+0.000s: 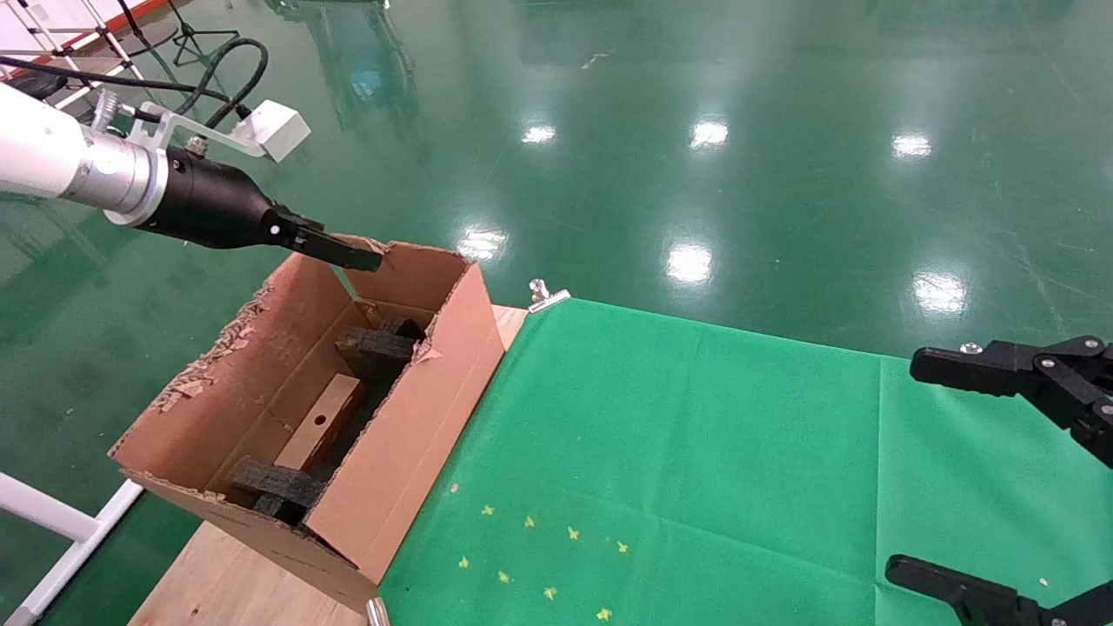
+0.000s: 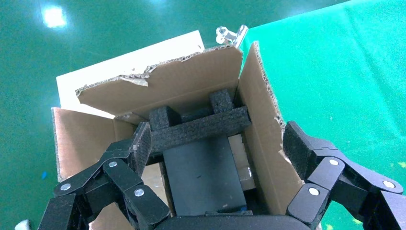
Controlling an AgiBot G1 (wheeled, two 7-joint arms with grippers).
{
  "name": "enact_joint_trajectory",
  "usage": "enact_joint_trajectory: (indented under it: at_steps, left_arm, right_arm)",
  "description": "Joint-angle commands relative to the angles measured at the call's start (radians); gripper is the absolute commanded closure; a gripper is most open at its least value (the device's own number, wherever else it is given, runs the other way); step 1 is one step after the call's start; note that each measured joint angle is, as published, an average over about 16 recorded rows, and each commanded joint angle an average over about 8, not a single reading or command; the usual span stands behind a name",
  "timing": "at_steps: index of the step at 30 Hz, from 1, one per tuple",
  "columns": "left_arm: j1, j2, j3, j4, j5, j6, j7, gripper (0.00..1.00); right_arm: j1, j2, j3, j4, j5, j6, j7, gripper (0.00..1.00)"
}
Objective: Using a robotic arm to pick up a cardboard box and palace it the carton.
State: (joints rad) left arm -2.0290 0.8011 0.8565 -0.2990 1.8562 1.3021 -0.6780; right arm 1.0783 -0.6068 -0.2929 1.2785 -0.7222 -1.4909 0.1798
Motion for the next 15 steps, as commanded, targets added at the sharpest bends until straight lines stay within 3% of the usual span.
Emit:
enact_joint_trajectory:
  at_steps: [1,8,15]
  left_arm:
    - [-0.002,-0.011,-0.007,-0.033,-0.018,0.025,0.005,0.00]
    - [0.019,-0.009,-0.014,-0.035,-0.028,0.018,0.012,0.00]
    - [0.113,-0.028,-0.072,-0.133,-0.140,0.037,0.061,0.00]
  right_arm:
    - [0.000,0.000,0.000,0.000,0.000,0.000,0.000,0.00]
    - [0.000,0.000,0.000,0.000,0.000,0.000,0.000,0.00]
    - [0.000,0.000,-0.001,-0.001,0.000,0.000,0.000,0.00]
